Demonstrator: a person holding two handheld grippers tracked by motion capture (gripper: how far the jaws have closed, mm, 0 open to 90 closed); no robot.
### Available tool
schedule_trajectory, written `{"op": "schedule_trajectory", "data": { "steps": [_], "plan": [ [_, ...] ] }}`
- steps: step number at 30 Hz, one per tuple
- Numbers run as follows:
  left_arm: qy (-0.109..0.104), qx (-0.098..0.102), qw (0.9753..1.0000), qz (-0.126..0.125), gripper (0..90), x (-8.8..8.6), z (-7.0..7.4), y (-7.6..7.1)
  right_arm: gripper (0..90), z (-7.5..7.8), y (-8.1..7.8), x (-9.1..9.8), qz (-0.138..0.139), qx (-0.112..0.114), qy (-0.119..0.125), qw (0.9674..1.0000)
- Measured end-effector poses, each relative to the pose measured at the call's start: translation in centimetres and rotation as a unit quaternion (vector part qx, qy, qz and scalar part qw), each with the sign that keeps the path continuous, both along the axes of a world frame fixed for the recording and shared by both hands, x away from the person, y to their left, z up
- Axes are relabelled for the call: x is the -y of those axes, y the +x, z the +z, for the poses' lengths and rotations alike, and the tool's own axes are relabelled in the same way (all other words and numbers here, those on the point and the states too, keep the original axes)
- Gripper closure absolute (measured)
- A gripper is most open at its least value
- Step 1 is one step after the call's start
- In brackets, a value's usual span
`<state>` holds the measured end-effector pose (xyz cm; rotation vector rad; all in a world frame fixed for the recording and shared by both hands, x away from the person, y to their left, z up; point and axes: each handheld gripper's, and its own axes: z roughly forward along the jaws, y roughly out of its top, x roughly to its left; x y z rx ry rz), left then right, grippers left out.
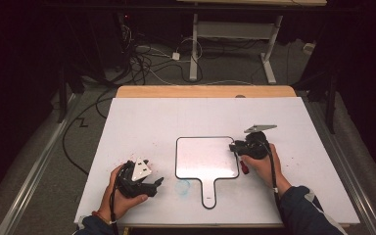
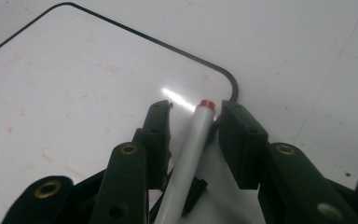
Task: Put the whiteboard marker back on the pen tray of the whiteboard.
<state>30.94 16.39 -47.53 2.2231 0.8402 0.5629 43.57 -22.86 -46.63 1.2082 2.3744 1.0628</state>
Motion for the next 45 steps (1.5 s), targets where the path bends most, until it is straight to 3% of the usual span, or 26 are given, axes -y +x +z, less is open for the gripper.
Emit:
{"op": "schedule_trajectory", "data": {
  "steps": [7,18,26,31,35,45],
  "plan": [
    [0.002,0.001,1.0,-0.001,21.0,0.1,-0.1,-0.1,64.4,0.0,0.1,0.4,-0.005,0.02,-0.026,0.9994],
    [-0.001,0.004,1.0,-0.005,21.0,0.0,0.0,-0.2,59.9,0.2,0.0,0.8,-0.006,0.028,-0.022,0.9994],
    [0.001,0.011,0.9999,-0.005,20.6,0.0,0.1,-0.3,53.6,1.7,-1.0,0.7,0.015,0.08,-0.022,0.9964],
    [0.004,0.014,0.9999,-0.006,20.5,-0.1,0.1,-0.2,47.3,3.4,-2.6,0.6,0.043,0.138,-0.039,0.9887],
    [0.017,0.037,0.9992,-0.002,20.6,-0.2,0.1,-0.2,40.5,4.6,-4.0,0.9,0.061,0.174,-0.038,0.9821],
    [0.024,0.04,0.9989,-0.005,20.5,-0.1,0.0,-0.4,33.0,5.8,-8.1,3.3,0.075,0.234,-0.038,0.9685]
  ]
}}
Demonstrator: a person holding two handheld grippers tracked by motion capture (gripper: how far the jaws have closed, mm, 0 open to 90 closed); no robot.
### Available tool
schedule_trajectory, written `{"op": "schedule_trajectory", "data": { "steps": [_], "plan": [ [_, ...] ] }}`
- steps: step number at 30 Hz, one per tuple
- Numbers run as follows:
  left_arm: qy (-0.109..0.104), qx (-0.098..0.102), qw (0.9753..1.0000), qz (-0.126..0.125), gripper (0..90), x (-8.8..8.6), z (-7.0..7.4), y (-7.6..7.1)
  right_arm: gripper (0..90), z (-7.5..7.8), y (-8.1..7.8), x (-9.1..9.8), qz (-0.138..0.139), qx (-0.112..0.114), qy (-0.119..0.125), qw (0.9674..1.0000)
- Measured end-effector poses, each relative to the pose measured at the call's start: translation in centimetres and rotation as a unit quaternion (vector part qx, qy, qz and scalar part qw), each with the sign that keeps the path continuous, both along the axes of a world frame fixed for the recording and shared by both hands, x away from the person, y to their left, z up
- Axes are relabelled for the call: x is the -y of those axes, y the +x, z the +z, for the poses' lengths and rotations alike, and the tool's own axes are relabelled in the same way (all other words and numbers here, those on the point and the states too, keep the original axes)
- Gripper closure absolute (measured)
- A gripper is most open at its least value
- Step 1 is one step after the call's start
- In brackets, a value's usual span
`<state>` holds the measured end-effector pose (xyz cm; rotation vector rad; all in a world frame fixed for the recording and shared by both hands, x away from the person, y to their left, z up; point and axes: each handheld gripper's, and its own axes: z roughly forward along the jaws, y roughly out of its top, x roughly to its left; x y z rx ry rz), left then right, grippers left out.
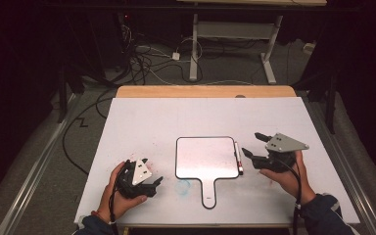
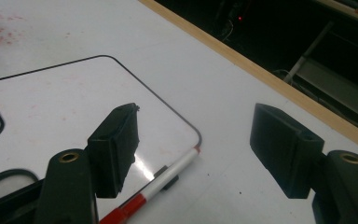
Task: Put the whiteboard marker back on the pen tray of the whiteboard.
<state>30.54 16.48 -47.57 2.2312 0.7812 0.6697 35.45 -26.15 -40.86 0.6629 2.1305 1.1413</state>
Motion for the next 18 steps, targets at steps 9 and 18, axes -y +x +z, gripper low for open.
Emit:
{"op": "schedule_trajectory", "data": {
  "steps": [9,18],
  "plan": [
    [0.009,0.012,0.9999,-0.006,20.5,0.3,0.0,-0.5,28.4,-1.7,-3.3,3.2,-0.018,0.015,0.01,0.9997],
    [0.016,0.017,0.9996,-0.013,20.4,0.4,-0.1,-0.7,27.1,-3.4,-4.5,4.6,-0.048,-0.01,0.017,0.9986]
  ]
}}
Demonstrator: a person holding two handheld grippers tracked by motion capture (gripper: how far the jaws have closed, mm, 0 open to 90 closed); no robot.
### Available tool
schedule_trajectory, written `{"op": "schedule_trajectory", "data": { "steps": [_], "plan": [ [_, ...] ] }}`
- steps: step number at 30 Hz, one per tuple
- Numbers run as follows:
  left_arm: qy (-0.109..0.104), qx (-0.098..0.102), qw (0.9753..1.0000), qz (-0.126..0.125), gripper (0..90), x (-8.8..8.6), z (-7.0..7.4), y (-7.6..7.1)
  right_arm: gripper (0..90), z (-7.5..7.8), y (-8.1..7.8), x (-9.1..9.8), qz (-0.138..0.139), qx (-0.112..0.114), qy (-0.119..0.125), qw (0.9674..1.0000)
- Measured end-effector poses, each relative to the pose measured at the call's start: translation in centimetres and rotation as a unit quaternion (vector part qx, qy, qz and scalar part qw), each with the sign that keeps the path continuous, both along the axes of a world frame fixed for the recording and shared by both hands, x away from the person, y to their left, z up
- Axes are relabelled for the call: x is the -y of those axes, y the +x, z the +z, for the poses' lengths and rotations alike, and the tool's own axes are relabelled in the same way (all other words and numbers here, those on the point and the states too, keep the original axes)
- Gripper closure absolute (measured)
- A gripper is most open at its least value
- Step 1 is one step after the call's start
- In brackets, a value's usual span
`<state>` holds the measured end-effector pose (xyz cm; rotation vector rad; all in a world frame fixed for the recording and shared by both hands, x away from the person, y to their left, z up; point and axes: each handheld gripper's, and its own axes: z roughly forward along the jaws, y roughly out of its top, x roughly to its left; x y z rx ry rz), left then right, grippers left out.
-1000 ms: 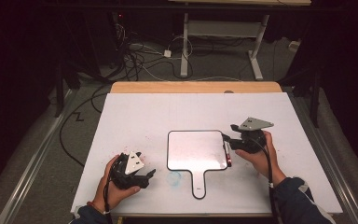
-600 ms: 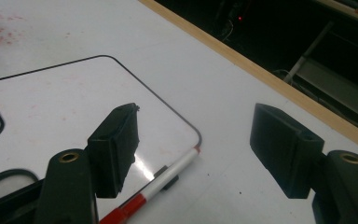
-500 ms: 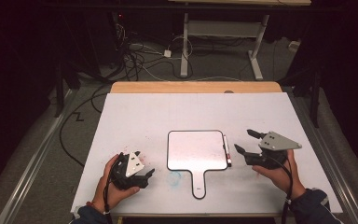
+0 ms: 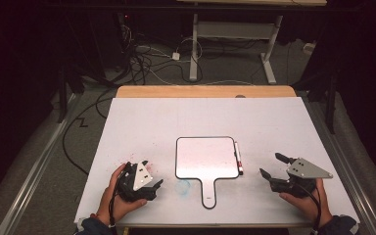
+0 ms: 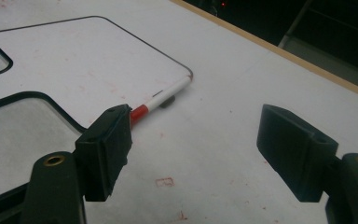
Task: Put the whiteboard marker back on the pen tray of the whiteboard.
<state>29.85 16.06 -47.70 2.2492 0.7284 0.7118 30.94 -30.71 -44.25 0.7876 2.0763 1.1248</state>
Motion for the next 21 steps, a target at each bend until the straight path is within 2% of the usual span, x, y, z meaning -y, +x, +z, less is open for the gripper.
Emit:
{"op": "schedule_trajectory", "data": {
  "steps": [5,15,21],
  "plan": [
    [0.002,0.0,1.0,-0.002,19.7,0.2,0.0,0.3,27.0,0.1,-0.2,-0.1,-0.002,0.01,-0.006,0.9999],
    [0.007,-0.003,1.0,-0.006,19.7,0.5,-0.2,0.7,26.9,-0.1,-0.2,-0.1,-0.002,0.008,-0.01,0.9999],
    [0.003,-0.005,1.0,-0.005,19.7,0.6,-0.3,1.1,26.9,-0.3,0.1,0.0,-0.003,0.003,-0.012,0.9999]
  ]
}}
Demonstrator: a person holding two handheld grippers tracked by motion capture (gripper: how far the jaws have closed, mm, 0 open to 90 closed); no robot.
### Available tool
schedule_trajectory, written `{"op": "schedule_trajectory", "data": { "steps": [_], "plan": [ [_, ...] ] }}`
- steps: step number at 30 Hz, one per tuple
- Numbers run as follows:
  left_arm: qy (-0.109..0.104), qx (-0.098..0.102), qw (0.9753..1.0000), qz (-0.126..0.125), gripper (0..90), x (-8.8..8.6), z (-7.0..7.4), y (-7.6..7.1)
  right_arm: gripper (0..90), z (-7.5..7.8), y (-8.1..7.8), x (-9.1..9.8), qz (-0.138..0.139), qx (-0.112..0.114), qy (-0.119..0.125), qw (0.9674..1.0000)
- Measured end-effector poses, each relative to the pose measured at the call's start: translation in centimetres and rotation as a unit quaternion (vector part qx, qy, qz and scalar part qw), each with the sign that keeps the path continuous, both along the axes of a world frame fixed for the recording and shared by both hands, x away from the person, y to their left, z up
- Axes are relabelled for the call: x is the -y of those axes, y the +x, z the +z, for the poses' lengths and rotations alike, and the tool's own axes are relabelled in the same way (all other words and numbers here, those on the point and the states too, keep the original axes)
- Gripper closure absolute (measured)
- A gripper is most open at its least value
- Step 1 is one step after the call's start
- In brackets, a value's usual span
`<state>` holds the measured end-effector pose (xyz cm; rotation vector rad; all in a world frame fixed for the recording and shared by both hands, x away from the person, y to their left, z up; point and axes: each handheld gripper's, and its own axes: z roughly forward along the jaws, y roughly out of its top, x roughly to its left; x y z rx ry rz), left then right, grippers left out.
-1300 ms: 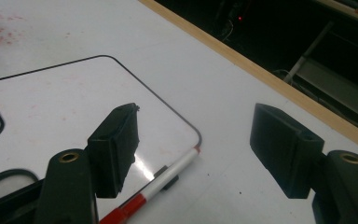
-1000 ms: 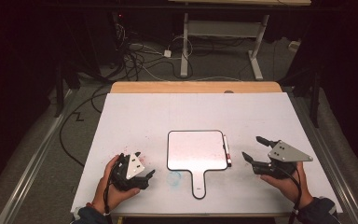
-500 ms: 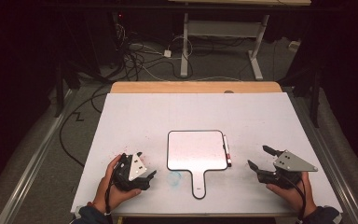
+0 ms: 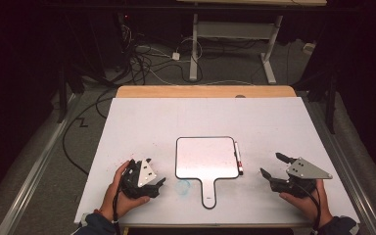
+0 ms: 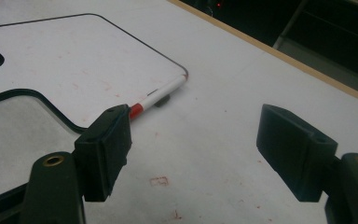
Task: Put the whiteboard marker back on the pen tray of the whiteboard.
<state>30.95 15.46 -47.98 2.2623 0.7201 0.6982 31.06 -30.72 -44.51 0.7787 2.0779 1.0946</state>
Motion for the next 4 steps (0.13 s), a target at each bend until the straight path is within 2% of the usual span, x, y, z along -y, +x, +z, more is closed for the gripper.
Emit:
{"op": "schedule_trajectory", "data": {
  "steps": [4],
  "plan": [
    [0.002,-0.001,1.0,-0.001,19.7,0.03,-0.04,0.2,27.1,-0.2,0.16,-0.02,-0.003,-0.004,-0.008,1.0]
  ]
}}
